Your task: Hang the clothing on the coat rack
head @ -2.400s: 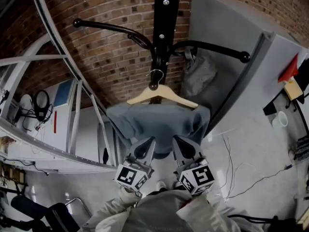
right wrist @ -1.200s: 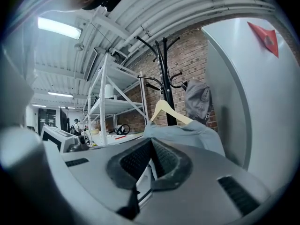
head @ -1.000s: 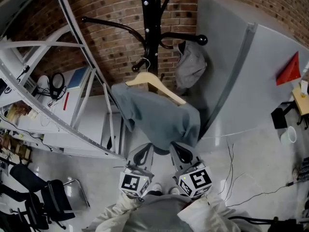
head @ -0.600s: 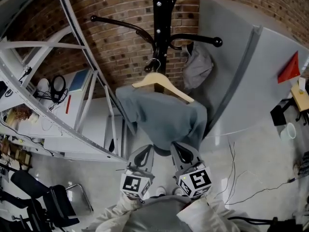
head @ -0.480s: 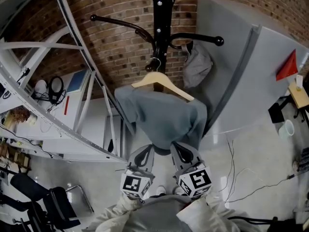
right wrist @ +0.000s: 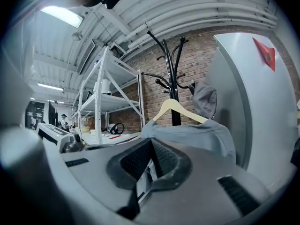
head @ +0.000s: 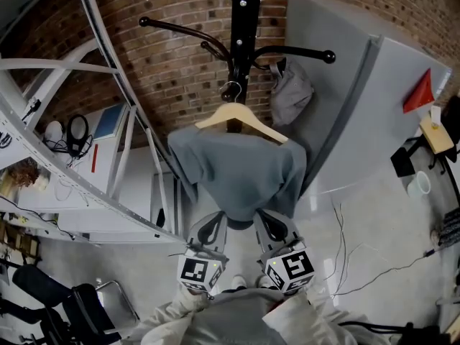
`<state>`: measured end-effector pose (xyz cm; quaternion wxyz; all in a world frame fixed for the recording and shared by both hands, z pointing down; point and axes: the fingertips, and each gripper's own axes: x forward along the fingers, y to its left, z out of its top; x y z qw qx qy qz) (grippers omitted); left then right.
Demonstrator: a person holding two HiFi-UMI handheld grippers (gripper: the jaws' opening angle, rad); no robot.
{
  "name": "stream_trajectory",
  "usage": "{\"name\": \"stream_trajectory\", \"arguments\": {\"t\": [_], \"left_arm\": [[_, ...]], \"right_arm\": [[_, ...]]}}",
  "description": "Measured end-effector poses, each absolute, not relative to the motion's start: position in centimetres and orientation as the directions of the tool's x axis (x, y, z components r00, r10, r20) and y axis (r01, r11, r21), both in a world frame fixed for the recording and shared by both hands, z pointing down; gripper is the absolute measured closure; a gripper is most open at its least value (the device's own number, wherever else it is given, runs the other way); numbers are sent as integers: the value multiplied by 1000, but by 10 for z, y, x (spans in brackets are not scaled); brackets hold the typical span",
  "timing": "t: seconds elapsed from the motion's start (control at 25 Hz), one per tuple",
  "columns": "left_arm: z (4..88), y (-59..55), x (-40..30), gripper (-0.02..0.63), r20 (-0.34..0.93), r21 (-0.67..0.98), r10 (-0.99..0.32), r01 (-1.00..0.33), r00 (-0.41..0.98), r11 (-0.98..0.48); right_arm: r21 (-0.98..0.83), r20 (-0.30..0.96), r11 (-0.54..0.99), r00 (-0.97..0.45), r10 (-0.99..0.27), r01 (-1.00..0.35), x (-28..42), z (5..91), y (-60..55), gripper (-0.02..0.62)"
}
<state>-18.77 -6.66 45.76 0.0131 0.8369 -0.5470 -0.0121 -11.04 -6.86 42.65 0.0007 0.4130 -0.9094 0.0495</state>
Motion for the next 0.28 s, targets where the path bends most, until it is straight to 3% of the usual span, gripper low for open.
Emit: {"name": "stream_trajectory", "arguments": {"t": [0.28], "left_arm": [[469,-67,-194,597,-15,40,-913,-912,407,-408]], "right_arm": [[-104,46,642,-648,-760,-760,-112,432,-67,571]]}}
